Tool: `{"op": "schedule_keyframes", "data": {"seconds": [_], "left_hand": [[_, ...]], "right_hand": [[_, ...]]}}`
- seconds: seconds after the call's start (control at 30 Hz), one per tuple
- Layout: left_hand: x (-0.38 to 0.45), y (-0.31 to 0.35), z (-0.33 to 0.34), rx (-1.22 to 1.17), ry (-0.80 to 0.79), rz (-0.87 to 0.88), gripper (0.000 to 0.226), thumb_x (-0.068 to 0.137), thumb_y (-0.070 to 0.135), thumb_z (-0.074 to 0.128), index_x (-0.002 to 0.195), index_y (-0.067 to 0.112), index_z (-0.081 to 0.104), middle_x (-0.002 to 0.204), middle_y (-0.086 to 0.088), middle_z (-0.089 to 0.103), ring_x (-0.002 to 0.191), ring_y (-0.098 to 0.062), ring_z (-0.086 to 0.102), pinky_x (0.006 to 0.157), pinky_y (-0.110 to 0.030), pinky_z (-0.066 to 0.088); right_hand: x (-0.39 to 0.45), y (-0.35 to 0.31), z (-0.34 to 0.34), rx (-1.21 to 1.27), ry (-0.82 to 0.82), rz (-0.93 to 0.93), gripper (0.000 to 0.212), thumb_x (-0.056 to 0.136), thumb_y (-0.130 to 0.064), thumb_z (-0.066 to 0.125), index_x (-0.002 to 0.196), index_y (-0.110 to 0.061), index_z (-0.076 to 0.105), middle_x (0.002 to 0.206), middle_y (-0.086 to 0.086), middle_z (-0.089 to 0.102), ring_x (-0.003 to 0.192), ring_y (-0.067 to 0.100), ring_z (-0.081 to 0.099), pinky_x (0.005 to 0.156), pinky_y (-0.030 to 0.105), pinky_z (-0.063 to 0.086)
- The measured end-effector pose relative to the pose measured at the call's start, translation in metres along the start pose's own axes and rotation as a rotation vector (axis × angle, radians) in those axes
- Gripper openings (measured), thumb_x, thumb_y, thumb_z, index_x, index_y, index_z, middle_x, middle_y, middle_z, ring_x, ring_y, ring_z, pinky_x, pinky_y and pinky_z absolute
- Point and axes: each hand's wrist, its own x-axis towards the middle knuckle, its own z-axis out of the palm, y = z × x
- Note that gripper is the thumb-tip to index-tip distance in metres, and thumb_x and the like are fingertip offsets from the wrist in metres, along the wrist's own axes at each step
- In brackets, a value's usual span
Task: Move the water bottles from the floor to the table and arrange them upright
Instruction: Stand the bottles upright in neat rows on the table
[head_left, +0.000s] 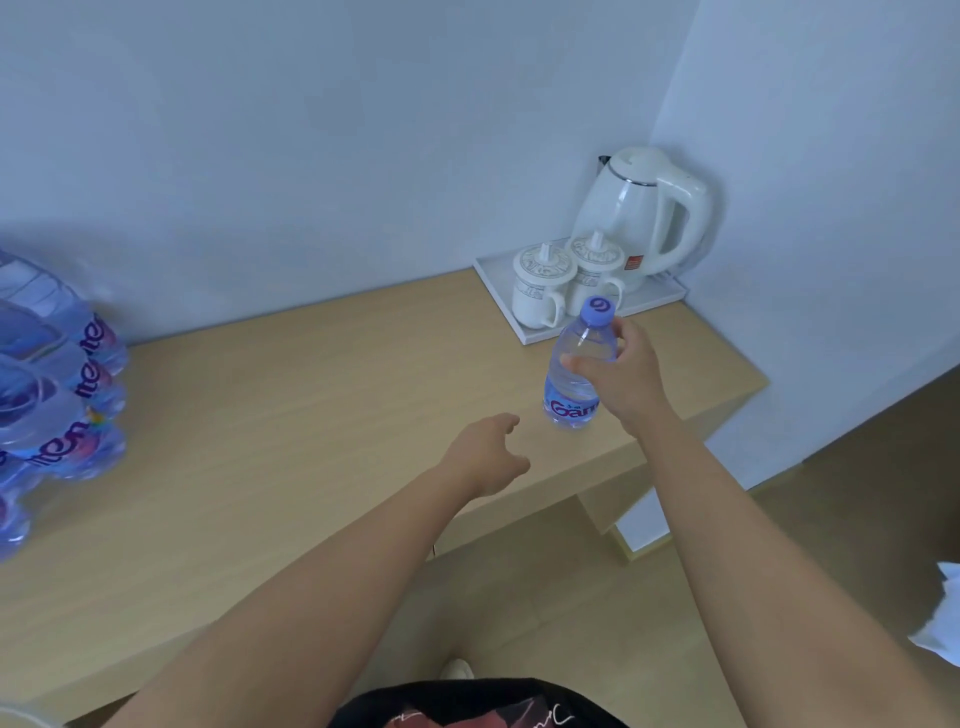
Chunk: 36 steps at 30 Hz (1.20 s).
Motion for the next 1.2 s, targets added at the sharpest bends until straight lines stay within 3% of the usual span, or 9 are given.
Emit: {"op": "schedule_keyframes", "data": {"seconds": [0.2, 0.33, 0.5, 0.67, 0.93, 1.2], "left_hand": [[-0.009, -0.030, -0.017, -0.058, 0.088, -0.052, 0.067, 0.082, 0.018, 0.062, 0.142, 0.012, 0.032, 0.142, -0.003, 0.043, 0.125, -0.021, 0.047, 0.095, -0.025, 0.038], [-0.024, -0.058, -0.031, -0.124, 0.133, -0.108, 0.077, 0.079, 0.018, 0.066, 0.145, 0.014, 0.026, 0.146, -0.002, 0.038, 0.128, -0.020, 0.044, 0.096, -0.027, 0.039], [-0.057, -0.110, -0.061, -0.232, 0.248, -0.212, 0.077, 0.077, 0.017, 0.067, 0.143, 0.020, 0.028, 0.142, -0.001, 0.043, 0.120, -0.021, 0.050, 0.087, -0.025, 0.042], [-0.103, -0.163, -0.090, -0.293, 0.352, -0.291, 0.079, 0.076, 0.019, 0.068, 0.144, 0.022, 0.027, 0.142, 0.002, 0.041, 0.121, -0.018, 0.048, 0.083, -0.021, 0.039], [-0.159, -0.231, -0.125, -0.408, 0.472, -0.412, 0.079, 0.077, 0.019, 0.068, 0.144, 0.022, 0.025, 0.144, 0.001, 0.038, 0.124, -0.019, 0.044, 0.093, -0.029, 0.043], [-0.190, -0.281, -0.154, -0.516, 0.532, -0.453, 0.079, 0.078, 0.017, 0.067, 0.145, 0.021, 0.024, 0.146, -0.003, 0.034, 0.127, -0.023, 0.041, 0.099, -0.038, 0.042]], "right_hand": [[-0.013, -0.018, 0.033, -0.106, -0.086, -0.048, 0.050, 0.064, -0.028, 0.080, 0.104, -0.020, 0.052, 0.108, 0.001, 0.058, 0.091, 0.012, 0.054, 0.079, 0.027, 0.047], [-0.036, -0.041, 0.077, -0.084, -0.219, -0.092, 0.057, 0.063, -0.027, 0.082, 0.109, -0.021, 0.049, 0.112, -0.002, 0.058, 0.098, 0.012, 0.056, 0.084, 0.030, 0.049], [-0.064, -0.075, 0.142, -0.025, -0.386, -0.136, 0.057, 0.063, -0.025, 0.082, 0.109, -0.023, 0.049, 0.106, -0.005, 0.060, 0.091, 0.008, 0.059, 0.076, 0.025, 0.048], [-0.094, -0.102, 0.210, -0.005, -0.530, -0.149, 0.059, 0.064, -0.023, 0.083, 0.113, -0.019, 0.051, 0.111, -0.003, 0.062, 0.094, 0.011, 0.060, 0.080, 0.030, 0.051], [-0.143, -0.133, 0.301, 0.001, -0.667, -0.190, 0.057, 0.062, -0.022, 0.083, 0.110, -0.019, 0.051, 0.108, 0.002, 0.064, 0.093, 0.014, 0.062, 0.081, 0.033, 0.052], [-0.179, -0.151, 0.364, -0.034, -0.679, -0.258, 0.059, 0.059, -0.033, 0.083, 0.105, -0.031, 0.046, 0.106, -0.012, 0.059, 0.096, 0.010, 0.060, 0.082, 0.028, 0.049]]}}
